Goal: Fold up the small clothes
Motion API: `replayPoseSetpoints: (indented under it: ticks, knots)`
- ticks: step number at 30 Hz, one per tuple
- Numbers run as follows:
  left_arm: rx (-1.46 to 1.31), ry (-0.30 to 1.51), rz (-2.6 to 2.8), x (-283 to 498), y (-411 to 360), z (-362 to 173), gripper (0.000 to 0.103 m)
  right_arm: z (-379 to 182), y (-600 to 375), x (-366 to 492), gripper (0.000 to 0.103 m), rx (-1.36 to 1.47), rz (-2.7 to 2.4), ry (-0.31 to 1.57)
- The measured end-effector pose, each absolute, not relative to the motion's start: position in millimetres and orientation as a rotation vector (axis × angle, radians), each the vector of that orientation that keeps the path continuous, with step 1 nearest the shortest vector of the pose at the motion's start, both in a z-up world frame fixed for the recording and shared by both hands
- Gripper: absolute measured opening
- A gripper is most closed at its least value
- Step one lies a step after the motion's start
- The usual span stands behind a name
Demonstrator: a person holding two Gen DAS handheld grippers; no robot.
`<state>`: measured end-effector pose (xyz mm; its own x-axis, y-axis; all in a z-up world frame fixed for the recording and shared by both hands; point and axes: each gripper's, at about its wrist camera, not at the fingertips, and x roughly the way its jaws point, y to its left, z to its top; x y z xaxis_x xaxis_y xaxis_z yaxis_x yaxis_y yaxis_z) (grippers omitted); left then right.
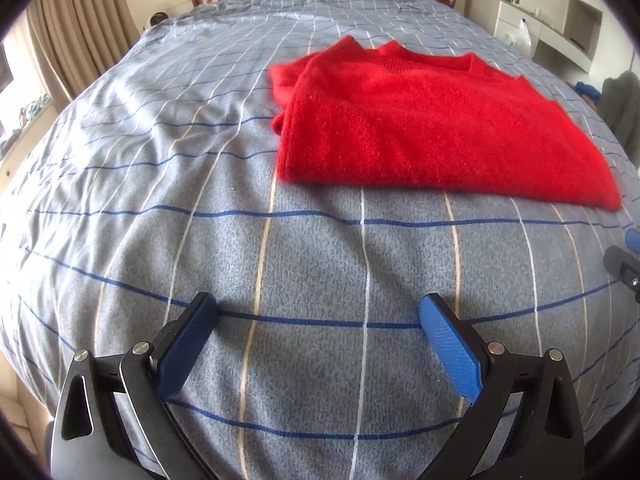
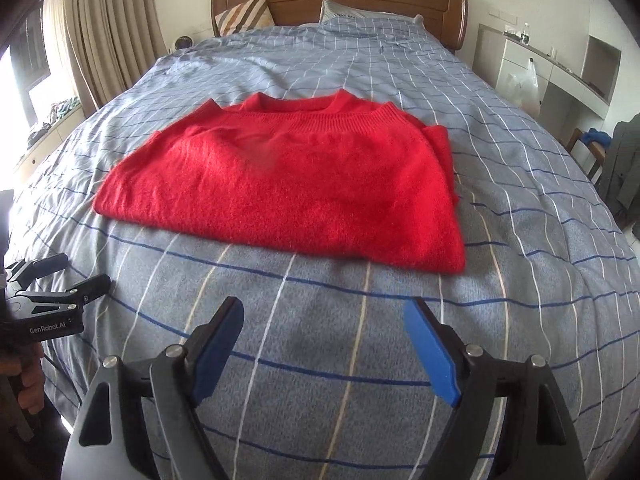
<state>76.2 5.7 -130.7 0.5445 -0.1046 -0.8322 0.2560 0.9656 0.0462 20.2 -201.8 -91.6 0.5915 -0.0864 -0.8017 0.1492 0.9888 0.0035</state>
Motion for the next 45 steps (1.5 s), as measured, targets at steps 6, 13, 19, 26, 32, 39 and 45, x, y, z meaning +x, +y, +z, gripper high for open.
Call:
replayPoseSetpoints:
  ticks: [6, 13, 19, 26, 32, 39, 45]
  knots:
    - [0.167, 0.952, -0.234, 76, 6, -142, 0.103, -121, -201, 22, 0.089, 0.067, -0.174, 0.973]
    - [0.169, 0.936, -0.236, 74, 5, -146, 0.103, -136, -206, 27, 0.103, 0.056, -0.205, 0.997]
    - [0.175, 0.932, -0.242, 73, 4, -148, 0.102, -140, -203, 27, 0.103, 0.048, -0.209, 0.981]
    - [0.180, 0.934, -0.246, 74, 3, -148, 0.102, -142, -202, 26, 0.103, 0.039, -0.209, 0.969]
    - [0.178, 0.932, -0.246, 75, 3, -148, 0.102, -142, -203, 27, 0.103, 0.044, -0.205, 0.976]
    - [0.104, 0.966, -0.329, 74, 31, -112, 0.102, -76, -258, 39, 0.094, 0.214, -0.106, 0.881]
    - [0.017, 0.940, -0.366, 62, 53, -90, 0.102, -63, -358, 118, 0.084, 0.496, -0.077, 0.946]
